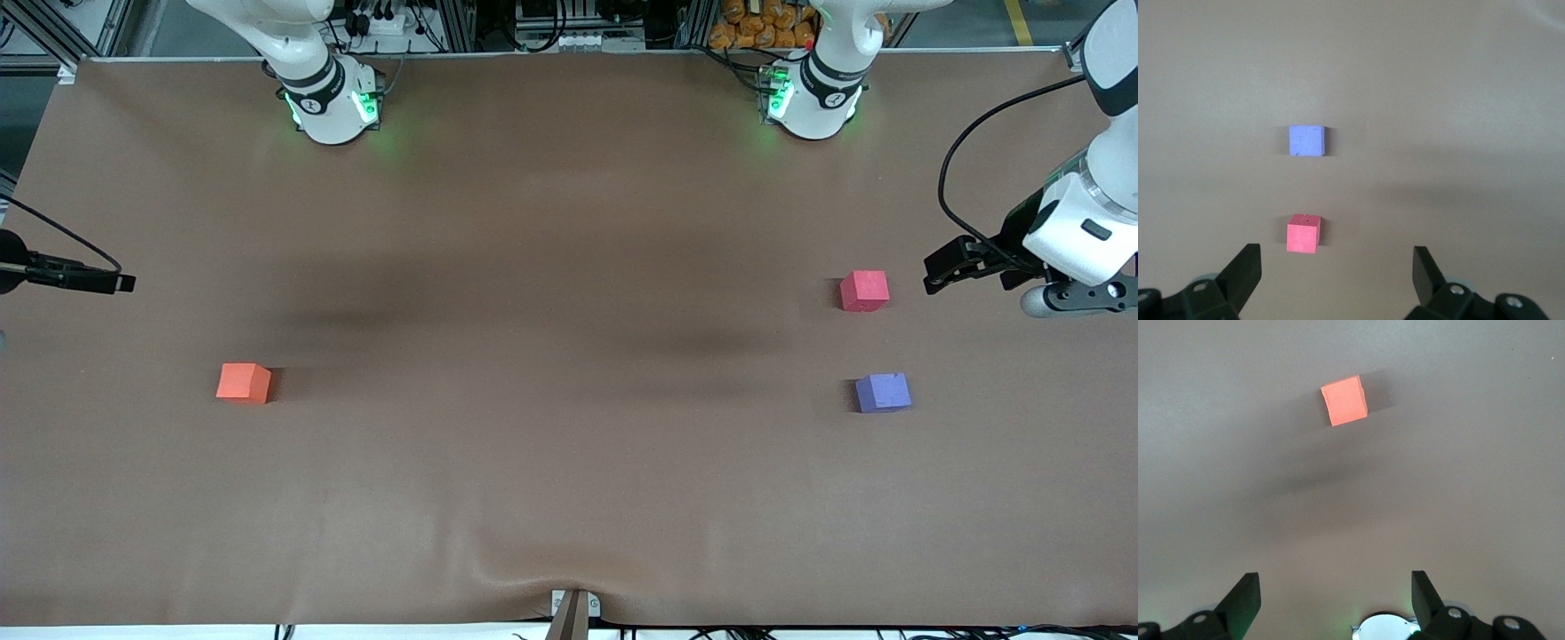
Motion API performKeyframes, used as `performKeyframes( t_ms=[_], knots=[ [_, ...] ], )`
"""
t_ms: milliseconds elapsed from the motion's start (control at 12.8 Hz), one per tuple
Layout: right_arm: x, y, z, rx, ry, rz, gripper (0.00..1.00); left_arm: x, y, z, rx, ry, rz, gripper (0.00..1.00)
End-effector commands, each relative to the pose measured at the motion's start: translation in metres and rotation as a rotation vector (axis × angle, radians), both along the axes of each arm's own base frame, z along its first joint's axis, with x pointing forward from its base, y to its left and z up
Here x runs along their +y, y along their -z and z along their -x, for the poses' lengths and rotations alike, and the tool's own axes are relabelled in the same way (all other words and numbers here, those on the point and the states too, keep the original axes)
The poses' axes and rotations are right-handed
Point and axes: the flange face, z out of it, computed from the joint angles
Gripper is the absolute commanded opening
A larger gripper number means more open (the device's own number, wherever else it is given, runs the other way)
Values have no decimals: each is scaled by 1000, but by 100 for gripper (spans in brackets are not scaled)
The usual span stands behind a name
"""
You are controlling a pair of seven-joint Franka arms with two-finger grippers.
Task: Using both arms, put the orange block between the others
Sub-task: 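Reach the open right gripper down to the orange cube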
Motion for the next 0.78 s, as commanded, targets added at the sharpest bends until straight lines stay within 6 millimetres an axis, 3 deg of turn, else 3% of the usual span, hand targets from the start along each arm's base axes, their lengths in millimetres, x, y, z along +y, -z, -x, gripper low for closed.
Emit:
performKeyframes(
  t_ms=[0, 313, 547, 704],
  knots=[
    [2, 37, -17, 55, 4, -10, 100, 2, -1, -1, 1, 22, 16, 100],
    [-28, 101, -37, 54, -14, -12, 100, 2, -1, 0, 2, 22, 16, 100],
    [-2, 149, -57, 26, -97, 67, 100, 2, 3, -1, 8, 22, 16, 100],
    [0, 178, -56, -15, -102, 81, 100, 3, 3, -2, 8, 20, 16, 100]
  ],
)
